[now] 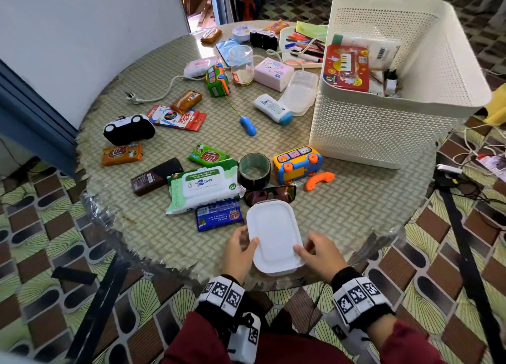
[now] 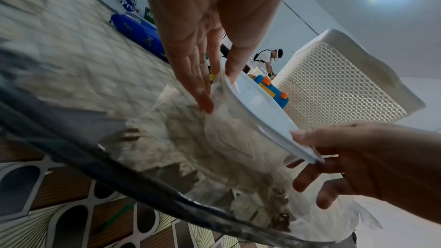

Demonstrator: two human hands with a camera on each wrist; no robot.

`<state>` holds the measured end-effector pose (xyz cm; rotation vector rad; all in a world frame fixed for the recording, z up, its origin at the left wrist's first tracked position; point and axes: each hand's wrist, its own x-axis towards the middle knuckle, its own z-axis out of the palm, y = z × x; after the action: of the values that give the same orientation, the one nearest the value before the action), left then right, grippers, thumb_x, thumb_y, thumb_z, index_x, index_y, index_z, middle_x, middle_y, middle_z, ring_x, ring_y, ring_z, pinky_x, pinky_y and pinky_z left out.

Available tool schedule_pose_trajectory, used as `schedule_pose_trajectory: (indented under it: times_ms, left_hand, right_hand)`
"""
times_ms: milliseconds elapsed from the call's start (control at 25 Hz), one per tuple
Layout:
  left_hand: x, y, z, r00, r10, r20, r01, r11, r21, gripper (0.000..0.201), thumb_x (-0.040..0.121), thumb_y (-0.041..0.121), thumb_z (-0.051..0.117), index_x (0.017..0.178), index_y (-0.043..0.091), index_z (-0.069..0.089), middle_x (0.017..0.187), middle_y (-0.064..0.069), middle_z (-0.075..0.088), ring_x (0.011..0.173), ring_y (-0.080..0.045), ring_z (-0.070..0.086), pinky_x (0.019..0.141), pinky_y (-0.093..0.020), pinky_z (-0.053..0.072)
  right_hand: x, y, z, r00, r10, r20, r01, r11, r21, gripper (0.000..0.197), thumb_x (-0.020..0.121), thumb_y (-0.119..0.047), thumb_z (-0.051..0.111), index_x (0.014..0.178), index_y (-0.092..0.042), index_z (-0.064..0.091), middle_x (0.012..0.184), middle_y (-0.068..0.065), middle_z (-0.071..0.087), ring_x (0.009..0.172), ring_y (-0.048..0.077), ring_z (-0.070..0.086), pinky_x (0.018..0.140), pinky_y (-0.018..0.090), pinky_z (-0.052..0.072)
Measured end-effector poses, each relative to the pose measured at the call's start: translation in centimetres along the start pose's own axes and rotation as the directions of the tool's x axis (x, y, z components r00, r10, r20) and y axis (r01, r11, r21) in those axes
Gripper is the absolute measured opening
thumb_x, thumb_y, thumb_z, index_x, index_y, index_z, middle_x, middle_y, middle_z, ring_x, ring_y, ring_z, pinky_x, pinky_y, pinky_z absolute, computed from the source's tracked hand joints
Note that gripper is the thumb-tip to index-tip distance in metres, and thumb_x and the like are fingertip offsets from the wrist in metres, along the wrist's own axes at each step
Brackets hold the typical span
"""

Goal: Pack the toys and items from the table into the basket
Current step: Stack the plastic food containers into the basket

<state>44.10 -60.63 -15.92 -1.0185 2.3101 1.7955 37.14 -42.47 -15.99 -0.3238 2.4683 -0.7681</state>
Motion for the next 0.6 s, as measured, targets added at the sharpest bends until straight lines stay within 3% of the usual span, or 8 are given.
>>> schedule_pose_trajectory:
  times_ms: [80, 200, 400, 600]
  left_hand:
    - [-0.4, 0.5, 0.1, 1.0, 0.022, 0.006, -0.022, 1.0, -0.022, 0.034, 0.091, 0.011, 0.061, 0.124, 0.009, 0.053, 0.108, -0.004, 0.063, 0.087, -0.008, 0.058, 0.066, -0.01, 0.045]
    - [-1.3, 2.2, 0.2, 0.996, 0.091, 0.023, -0.089, 0.992, -0.087, 0.03, 0.09, 0.012, 0.062, 0.118, 0.015, 0.054, 0.107, -0.002, 0.064, 0.09, -0.006, 0.061, 0.072, -0.015, 0.049]
    - [-1.2, 6.0, 1.2, 0.976, 0.207, 0.062, -0.191, 0.96, -0.203, 0.025, 0.088, 0.014, 0.066, 0.108, 0.023, 0.054, 0.099, 0.002, 0.063, 0.089, -0.011, 0.061, 0.08, -0.027, 0.053]
    - [0.2, 9.4, 1.2, 0.945, 0.313, 0.099, -0.271, 0.914, -0.303, 0.012, 0.092, 0.02, 0.061, 0.104, 0.023, 0.06, 0.095, 0.002, 0.066, 0.085, -0.006, 0.062, 0.072, -0.025, 0.05]
  right_hand:
    - [-0.2, -0.2, -0.1, 0.999, -0.003, -0.046, 0.012, 0.979, 0.204, 0.018, 0.091, -0.035, 0.057, 0.092, -0.02, 0.048, 0.09, -0.003, 0.056, 0.083, 0.017, 0.055, 0.072, 0.028, 0.046]
    - [-0.7, -1.3, -1.2, 0.982, 0.013, -0.191, 0.072, 0.898, 0.433, 0.024, 0.095, -0.028, 0.051, 0.115, -0.018, 0.044, 0.089, -0.009, 0.058, 0.082, 0.012, 0.057, 0.063, 0.013, 0.041]
    - [-0.3, -2.4, -2.8, 0.908, 0.121, -0.401, 0.169, 0.77, 0.616, 0.016, 0.097, -0.033, 0.043, 0.113, -0.029, 0.042, 0.088, -0.004, 0.062, 0.081, 0.02, 0.06, 0.072, 0.034, 0.046]
    - [0.0, -2.9, -5.5, 0.818, 0.187, -0.544, 0.272, 0.706, 0.653, 0.008, 0.098, -0.03, 0.045, 0.106, -0.03, 0.045, 0.082, -0.004, 0.063, 0.073, 0.016, 0.058, 0.072, 0.036, 0.046]
